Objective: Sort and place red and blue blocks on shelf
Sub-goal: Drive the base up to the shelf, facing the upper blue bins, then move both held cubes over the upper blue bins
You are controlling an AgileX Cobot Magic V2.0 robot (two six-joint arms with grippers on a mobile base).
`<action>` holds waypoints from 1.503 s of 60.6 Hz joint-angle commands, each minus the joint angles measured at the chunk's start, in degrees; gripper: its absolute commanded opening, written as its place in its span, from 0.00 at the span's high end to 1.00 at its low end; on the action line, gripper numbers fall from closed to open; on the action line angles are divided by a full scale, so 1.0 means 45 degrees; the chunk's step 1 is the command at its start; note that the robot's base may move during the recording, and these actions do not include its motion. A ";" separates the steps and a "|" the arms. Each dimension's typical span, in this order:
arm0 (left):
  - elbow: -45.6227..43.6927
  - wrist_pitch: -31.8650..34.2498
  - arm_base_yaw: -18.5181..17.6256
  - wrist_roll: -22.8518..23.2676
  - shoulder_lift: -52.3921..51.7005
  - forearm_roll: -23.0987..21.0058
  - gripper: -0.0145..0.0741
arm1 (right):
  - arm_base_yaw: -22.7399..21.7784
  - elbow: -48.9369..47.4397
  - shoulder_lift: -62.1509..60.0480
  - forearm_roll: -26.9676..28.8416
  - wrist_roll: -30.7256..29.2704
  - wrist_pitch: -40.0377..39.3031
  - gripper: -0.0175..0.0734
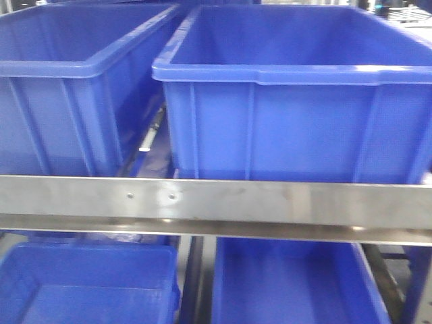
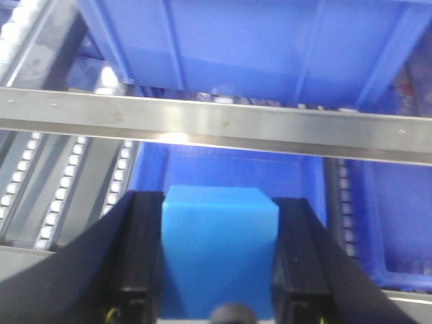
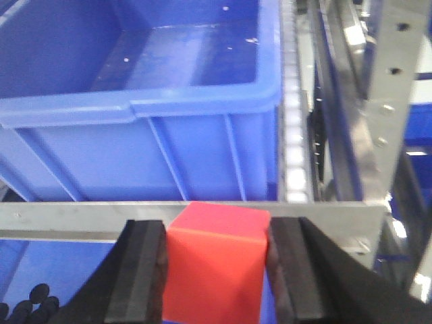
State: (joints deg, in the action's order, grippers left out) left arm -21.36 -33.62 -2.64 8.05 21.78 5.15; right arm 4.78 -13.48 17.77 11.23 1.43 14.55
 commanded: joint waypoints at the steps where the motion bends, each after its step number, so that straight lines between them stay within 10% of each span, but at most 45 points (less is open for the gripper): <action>1: -0.0354 0.0958 0.0005 -0.0004 0.0062 -0.0026 0.70 | -0.0064 -0.0388 0.0048 -0.0063 -0.0052 -0.1165 0.75; 91: -0.0354 0.0958 0.0005 -0.0004 0.0062 -0.0026 0.70 | -0.0064 -0.0388 0.0048 -0.0063 -0.0052 -0.1165 0.75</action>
State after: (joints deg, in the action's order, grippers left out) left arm -21.36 -33.62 -2.64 8.05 21.78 5.15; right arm 4.78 -13.48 17.77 11.23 1.43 14.55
